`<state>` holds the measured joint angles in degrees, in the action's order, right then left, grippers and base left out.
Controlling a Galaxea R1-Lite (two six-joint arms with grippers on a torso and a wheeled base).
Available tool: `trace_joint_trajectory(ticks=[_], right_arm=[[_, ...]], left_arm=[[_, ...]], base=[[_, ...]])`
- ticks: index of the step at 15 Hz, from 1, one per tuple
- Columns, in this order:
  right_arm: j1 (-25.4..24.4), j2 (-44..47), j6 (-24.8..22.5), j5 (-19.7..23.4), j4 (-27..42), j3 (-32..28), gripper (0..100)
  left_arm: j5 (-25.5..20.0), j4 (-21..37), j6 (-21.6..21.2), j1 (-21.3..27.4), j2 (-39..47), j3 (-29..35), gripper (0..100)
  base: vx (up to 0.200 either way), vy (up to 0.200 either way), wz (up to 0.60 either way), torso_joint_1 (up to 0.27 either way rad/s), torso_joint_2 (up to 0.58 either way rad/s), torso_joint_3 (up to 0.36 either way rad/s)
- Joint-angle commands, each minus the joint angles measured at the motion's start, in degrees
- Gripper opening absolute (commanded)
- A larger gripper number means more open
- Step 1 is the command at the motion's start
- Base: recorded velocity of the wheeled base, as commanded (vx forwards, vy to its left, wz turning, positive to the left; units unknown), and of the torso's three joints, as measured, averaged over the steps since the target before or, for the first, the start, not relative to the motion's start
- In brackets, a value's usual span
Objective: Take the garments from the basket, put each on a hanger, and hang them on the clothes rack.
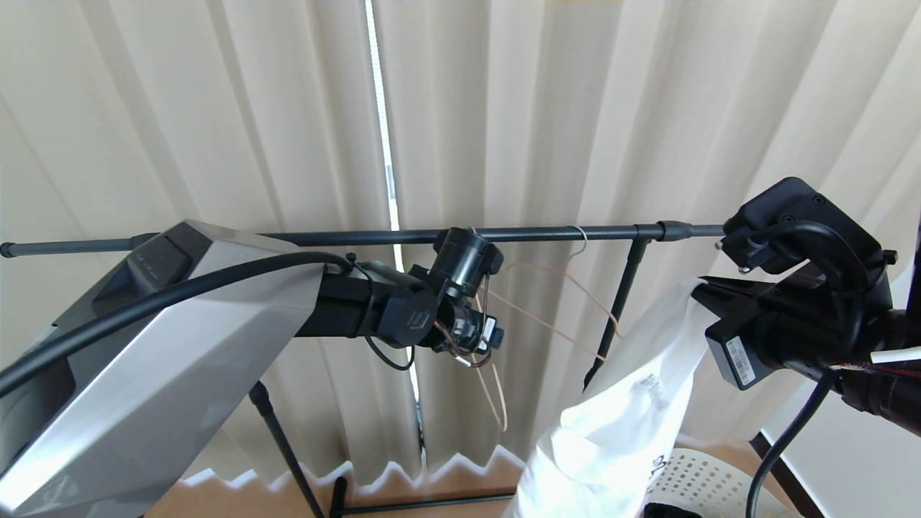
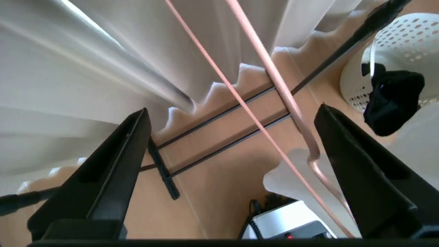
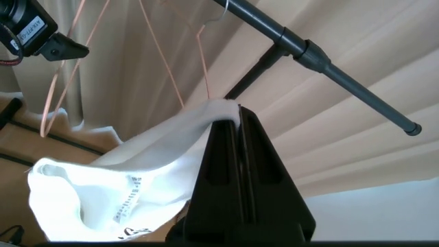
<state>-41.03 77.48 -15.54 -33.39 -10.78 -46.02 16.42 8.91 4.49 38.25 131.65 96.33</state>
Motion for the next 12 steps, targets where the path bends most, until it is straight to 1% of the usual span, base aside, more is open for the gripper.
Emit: trace_joint_trajectory(ticks=[1, 3, 4, 6, 7, 9, 12], right_arm=[[0.0, 0.0, 0.0, 0.0, 0.0, 0.1, 0], [0.0, 0.0, 0.0, 0.0, 0.0, 0.1, 0], [0.0, 0.0, 0.0, 0.0, 0.0, 0.1, 0], [-0.1, 0.0, 0.0, 0.1, 0.0, 0.1, 0], [-0.2, 0.0, 0.0, 0.0, 0.0, 0.1, 0], [-0.2, -0.1, 0.0, 0.0, 0.0, 0.1, 0], [-0.2, -0.1, 0.0, 0.1, 0.0, 0.1, 0]], left_arm=[[0.8, 0.0, 0.0, -0.1, -0.2, -1.8, 100], [2.2, -0.1, 0.1, -0.1, -2.1, -5.5, 100], [2.2, -0.2, 0.0, 0.0, -3.0, -7.4, 100], [2.4, -0.3, 0.1, -0.2, -3.6, -8.8, 100], [2.4, -0.3, 0.1, -0.2, -3.6, -8.8, 100], [3.9, -0.3, 0.1, -0.2, -3.4, -8.8, 100], [4.1, -0.6, 0.3, -0.2, -2.5, -8.4, 100]], base=[[0.000, 0.000, 0.00, 0.000, 0.00, 0.000], [0.000, 0.000, 0.00, 0.000, 0.00, 0.000], [0.000, 0.000, 0.00, 0.000, 0.00, 0.000], [0.000, 0.000, 0.00, 0.000, 0.00, 0.000], [0.000, 0.000, 0.00, 0.000, 0.00, 0.000], [0.000, 0.000, 0.00, 0.000, 0.00, 0.000], [0.000, 0.000, 0.00, 0.000, 0.00, 0.000]])
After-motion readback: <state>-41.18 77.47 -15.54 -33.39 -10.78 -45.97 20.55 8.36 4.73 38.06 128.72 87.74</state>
